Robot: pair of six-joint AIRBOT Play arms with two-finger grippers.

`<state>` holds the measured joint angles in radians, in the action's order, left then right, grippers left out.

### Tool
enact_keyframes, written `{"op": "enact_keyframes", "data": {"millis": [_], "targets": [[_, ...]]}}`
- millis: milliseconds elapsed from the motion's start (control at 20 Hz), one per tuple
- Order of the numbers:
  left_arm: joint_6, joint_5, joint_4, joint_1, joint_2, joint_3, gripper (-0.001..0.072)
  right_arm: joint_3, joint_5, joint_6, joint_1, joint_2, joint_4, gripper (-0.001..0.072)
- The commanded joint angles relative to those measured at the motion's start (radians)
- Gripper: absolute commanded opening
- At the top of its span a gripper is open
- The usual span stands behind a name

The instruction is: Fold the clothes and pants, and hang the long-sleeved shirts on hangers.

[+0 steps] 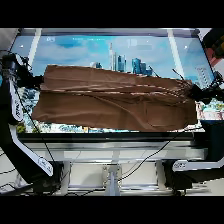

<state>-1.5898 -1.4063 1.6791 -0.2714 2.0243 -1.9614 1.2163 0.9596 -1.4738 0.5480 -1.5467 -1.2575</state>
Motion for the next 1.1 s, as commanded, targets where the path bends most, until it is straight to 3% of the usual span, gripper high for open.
{"op": "enact_keyframes", "data": {"millis": [0,50,100,300,500,550,600,700,750,900,950,1050], "targets": [[0.0,-0.001,-0.004,0.002,0.0,-0.001,0.0493,0.002,-0.045,0.002,0.0,0.001,-0.003,0.0283],[-0.001,-0.002,-0.004,0.002,0.0,-0.001,0.0574,0.003,-0.055,0.003,0.0,0.001,-0.004,0.0516],[-0.001,-0.004,-0.004,0.003,-0.002,-0.001,0.0579,0.003,-0.069,0.003,0.0,0.001,-0.004,0.0632],[0.0,-0.004,-0.003,0.003,-0.027,-0.002,0.0579,0.039,-0.079,0.002,0.001,0.001,-0.03,0.0632],[-0.001,0.063,-0.003,0.003,-0.1,-0.011,0.0565,0.2,0.055,0.002,0.001,0.001,-0.076,0.0625],[-0.001,0.095,-0.003,0.003,-0.132,-0.011,0.0478,0.256,0.104,0.002,0.001,0.001,-0.093,0.0623],[0.0,0.122,-0.003,0.003,-0.166,-0.011,0.039,0.31,0.154,0.002,0.001,0.001,-0.114,0.0617],[0.0,0.155,-0.004,0.003,-0.247,-0.011,0.0097,0.418,0.246,0.001,0.001,0.006,-0.158,0.0539],[0.0,0.16,-0.005,0.003,-0.293,-0.011,0.0032,0.459,0.271,0.001,0.001,0.018,-0.161,0.0477],[0.001,0.154,-0.029,0.004,-0.422,-0.01,0.0032,0.506,0.277,0.001,0.001,0.1,-0.155,0.0233],[0.015,0.134,-0.064,0.003,-0.467,-0.01,0.0032,0.505,0.282,0.001,0.001,0.14,-0.152,0.0192],[0.092,0.053,-0.142,0.004,-0.55,-0.01,0.0031,0.504,0.298,0.002,0.001,0.213,-0.141,0.0191]]}}
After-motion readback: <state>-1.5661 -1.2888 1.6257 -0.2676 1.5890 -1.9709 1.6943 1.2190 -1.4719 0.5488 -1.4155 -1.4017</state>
